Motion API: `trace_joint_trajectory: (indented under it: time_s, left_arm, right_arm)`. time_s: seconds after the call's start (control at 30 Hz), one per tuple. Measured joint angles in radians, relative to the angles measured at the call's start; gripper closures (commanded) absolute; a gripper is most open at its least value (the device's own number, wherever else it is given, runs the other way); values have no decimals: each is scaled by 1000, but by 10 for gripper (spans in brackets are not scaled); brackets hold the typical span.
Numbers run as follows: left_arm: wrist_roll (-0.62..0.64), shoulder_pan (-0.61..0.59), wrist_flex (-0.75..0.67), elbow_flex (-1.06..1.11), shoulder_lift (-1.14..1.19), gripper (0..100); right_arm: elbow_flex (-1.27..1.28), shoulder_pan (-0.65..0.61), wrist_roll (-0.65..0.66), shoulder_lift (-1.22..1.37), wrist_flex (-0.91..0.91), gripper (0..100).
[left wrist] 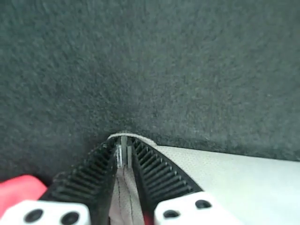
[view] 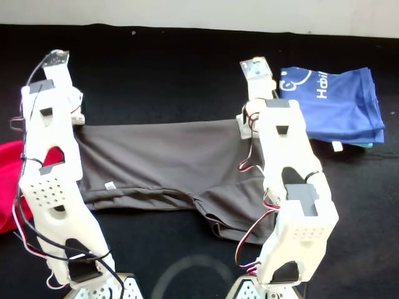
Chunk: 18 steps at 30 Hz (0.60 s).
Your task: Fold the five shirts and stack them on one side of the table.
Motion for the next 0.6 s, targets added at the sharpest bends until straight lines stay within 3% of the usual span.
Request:
trace_joint_trajectory:
  time_s: [0.37, 0.5, 0.6]
  left_arm:
    - [-3, 83, 497, -476, -2, 992]
    - [-3, 94, 525, -545, 3, 992]
    - [-3, 91, 450, -514, 32, 992]
  right_arm:
    - [0, 2, 0, -109, 51, 991]
    - [0, -34, 0, -161, 51, 991]
    - [20, -71, 0, -164, 51, 991]
